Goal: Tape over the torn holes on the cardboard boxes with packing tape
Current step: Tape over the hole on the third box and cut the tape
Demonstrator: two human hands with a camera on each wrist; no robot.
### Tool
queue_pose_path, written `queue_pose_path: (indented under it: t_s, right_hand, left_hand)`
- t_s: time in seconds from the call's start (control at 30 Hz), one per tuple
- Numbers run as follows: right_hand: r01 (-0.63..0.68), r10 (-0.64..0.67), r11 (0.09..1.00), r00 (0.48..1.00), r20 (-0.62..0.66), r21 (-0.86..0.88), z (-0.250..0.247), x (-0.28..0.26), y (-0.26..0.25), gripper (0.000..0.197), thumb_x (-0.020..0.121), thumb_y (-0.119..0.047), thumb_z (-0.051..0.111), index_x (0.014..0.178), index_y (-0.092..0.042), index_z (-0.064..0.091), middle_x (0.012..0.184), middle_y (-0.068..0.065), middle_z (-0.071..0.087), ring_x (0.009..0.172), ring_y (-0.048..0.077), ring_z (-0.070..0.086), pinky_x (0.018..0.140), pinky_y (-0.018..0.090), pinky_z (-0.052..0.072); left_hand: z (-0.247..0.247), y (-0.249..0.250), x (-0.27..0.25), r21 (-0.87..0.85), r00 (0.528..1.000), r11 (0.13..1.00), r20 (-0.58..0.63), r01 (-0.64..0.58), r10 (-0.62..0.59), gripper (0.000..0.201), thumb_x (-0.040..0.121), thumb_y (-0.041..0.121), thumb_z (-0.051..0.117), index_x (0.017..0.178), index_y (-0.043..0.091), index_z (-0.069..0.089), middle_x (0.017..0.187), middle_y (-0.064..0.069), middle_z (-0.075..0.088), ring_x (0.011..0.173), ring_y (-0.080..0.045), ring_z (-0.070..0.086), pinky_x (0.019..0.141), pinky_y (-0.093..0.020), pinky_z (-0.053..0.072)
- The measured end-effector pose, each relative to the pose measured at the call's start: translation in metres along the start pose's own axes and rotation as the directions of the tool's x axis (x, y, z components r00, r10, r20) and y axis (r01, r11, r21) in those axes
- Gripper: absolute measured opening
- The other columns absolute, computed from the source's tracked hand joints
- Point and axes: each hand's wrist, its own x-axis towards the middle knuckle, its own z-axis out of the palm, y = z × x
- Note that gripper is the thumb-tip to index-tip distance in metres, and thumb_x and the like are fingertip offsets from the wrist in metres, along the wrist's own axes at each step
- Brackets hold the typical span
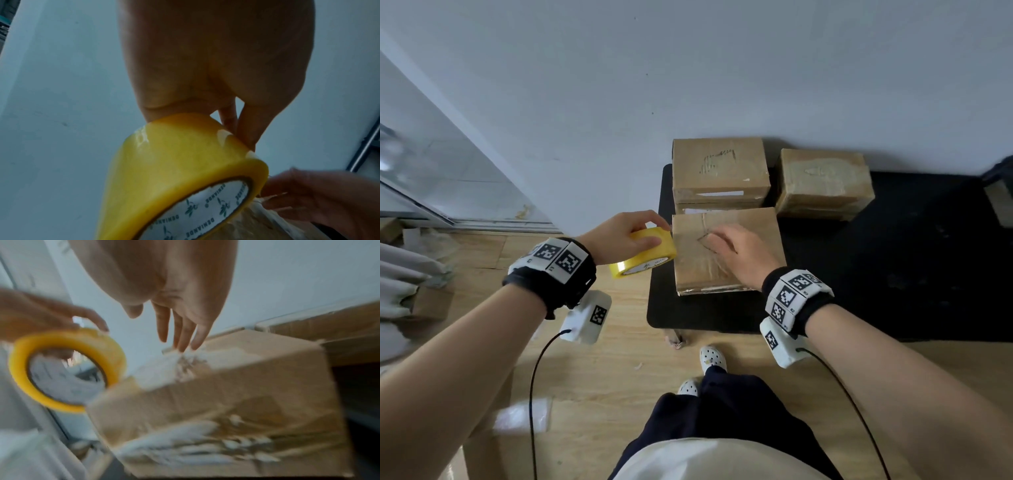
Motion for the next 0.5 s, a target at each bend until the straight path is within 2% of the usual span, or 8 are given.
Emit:
queue_pose_path:
  t_s: [0.03,0.07,0.13,0.2,0.27,0.33,0.4,0.5]
  right_hand:
    - [0.001,0.002,0.993,1.0,-0.026,0.119,-0.002,-0.002,-0.009,0.045,0.098,-0.042,0.045,0.126,-0.01,0.058,0.122,0.005,0.06,0.112,0.017,0.056,0.091,0.026,0.042]
    - [-0.008,0.015,0.976,0.999,-0.03,0.219,-0.004,-0.002,-0.018,0.042,0.096,-0.041,0.049,0.12,-0.009,0.062,0.113,0.003,0.065,0.104,0.015,0.059,0.089,0.027,0.045]
    - [-0.034,0.033,0.927,0.999,0.011,0.373,-0.003,0.0,-0.033,0.029,0.092,-0.035,0.059,0.11,-0.012,0.066,0.1,-0.002,0.066,0.097,0.016,0.062,0.092,0.033,0.05]
    - [-0.055,0.032,0.888,0.998,0.056,0.456,0.0,0.002,-0.042,0.013,0.086,-0.032,0.068,0.098,-0.027,0.068,0.096,-0.006,0.068,0.097,0.016,0.064,0.092,0.037,0.052]
    - [-0.071,0.038,0.851,0.997,0.073,0.521,0.002,0.003,-0.047,0.016,0.081,-0.029,0.074,0.096,-0.032,0.067,0.098,-0.003,0.069,0.096,0.016,0.065,0.086,0.035,0.056]
    - [-0.089,0.078,0.79,0.996,0.045,0.607,0.003,0.0,-0.05,0.023,0.082,-0.017,0.073,0.104,-0.02,0.067,0.098,0.001,0.067,0.091,0.015,0.065,0.078,0.027,0.057]
    - [-0.125,0.141,0.747,0.99,0.029,0.653,0.002,-0.003,-0.051,0.024,0.087,-0.011,0.068,0.11,-0.01,0.063,0.096,0.003,0.063,0.087,0.015,0.062,0.072,0.022,0.056]
    - [-0.157,0.157,0.732,0.986,0.06,0.664,0.001,-0.007,-0.051,0.02,0.09,-0.01,0.063,0.11,-0.006,0.062,0.096,0.002,0.063,0.087,0.014,0.061,0.069,0.019,0.056]
  left_hand:
    - [0.0,0.002,0.0,0.009,1.0,1.0,0.003,-0.011,0.01,0.022,0.092,0.022,0.054,0.106,0.038,0.053,0.088,-0.002,0.059,0.074,-0.012,0.052,0.064,-0.017,0.039]
    - [-0.001,0.005,-0.001,0.015,1.0,1.0,0.005,-0.019,0.019,0.022,0.092,0.022,0.054,0.106,0.038,0.053,0.088,-0.002,0.058,0.075,-0.014,0.051,0.065,-0.017,0.039]
    - [-0.004,0.01,-0.003,0.023,0.999,0.999,0.003,-0.04,0.04,0.021,0.092,0.023,0.054,0.106,0.038,0.052,0.087,-0.001,0.058,0.074,-0.013,0.051,0.065,-0.017,0.039]
    - [-0.007,0.016,-0.005,0.015,0.998,0.998,-0.006,-0.067,0.067,0.021,0.092,0.023,0.053,0.109,0.036,0.053,0.086,-0.002,0.058,0.074,-0.014,0.051,0.064,-0.017,0.039]
    - [-0.01,0.023,-0.008,0.007,0.996,0.996,-0.019,-0.089,0.089,0.021,0.093,0.024,0.053,0.112,0.033,0.053,0.083,0.001,0.058,0.072,-0.011,0.052,0.062,-0.014,0.039]
    - [-0.01,0.026,-0.011,0.0,0.994,0.995,-0.043,-0.098,0.098,0.021,0.094,0.024,0.051,0.112,0.035,0.052,0.079,0.007,0.055,0.07,-0.004,0.05,0.059,-0.01,0.037]
    - [-0.011,0.027,-0.013,-0.01,0.992,0.995,-0.072,-0.103,0.102,0.02,0.094,0.024,0.05,0.109,0.038,0.051,0.077,0.009,0.053,0.068,-0.004,0.049,0.057,-0.01,0.037]
    - [-0.01,0.028,-0.015,-0.024,0.992,0.995,-0.076,-0.099,0.097,0.02,0.095,0.025,0.049,0.108,0.039,0.05,0.079,0.009,0.053,0.069,-0.005,0.05,0.059,-0.015,0.036]
